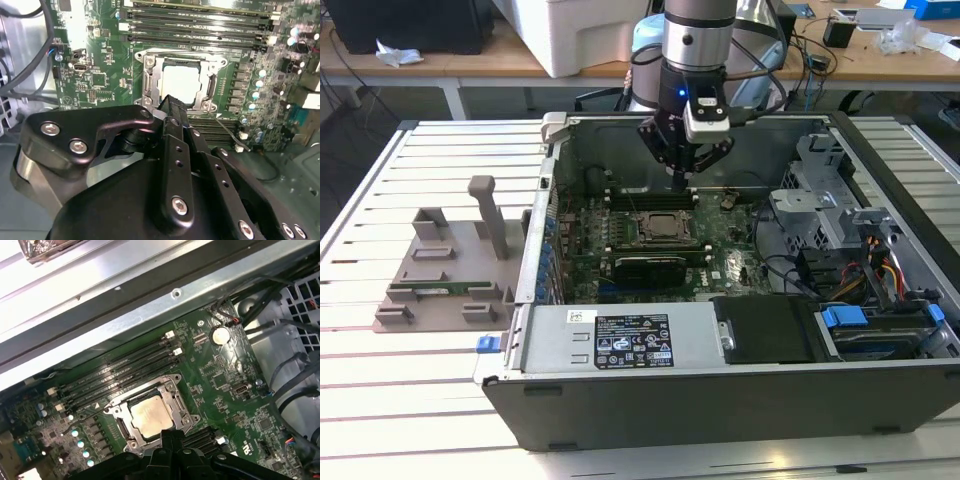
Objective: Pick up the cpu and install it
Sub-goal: 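Install the first cpu locking lever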
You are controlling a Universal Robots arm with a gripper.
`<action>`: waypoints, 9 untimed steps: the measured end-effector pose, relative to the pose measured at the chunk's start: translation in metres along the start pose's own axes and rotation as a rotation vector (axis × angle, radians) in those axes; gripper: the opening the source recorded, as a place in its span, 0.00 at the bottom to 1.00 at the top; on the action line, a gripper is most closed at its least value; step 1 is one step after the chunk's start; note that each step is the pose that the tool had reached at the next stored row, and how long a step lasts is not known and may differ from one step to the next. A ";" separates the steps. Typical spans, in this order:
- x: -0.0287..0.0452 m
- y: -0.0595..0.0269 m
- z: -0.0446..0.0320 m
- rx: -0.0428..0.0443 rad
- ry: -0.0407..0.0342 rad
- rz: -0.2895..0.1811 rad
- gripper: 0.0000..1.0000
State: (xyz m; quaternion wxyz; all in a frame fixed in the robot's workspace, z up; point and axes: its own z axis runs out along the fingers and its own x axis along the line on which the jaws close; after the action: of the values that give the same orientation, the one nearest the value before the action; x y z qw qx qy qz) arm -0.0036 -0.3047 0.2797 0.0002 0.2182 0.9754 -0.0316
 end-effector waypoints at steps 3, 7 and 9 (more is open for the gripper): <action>0.0000 0.0000 0.0000 -0.0005 -0.0020 -0.032 0.11; 0.0000 0.0000 0.0000 -0.0013 -0.0052 -0.085 0.11; 0.0000 0.0000 0.0000 -0.0017 -0.0072 -0.118 0.11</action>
State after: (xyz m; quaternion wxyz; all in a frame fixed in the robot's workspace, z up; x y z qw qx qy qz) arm -0.0036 -0.3047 0.2797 0.0021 0.1605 0.9865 -0.0315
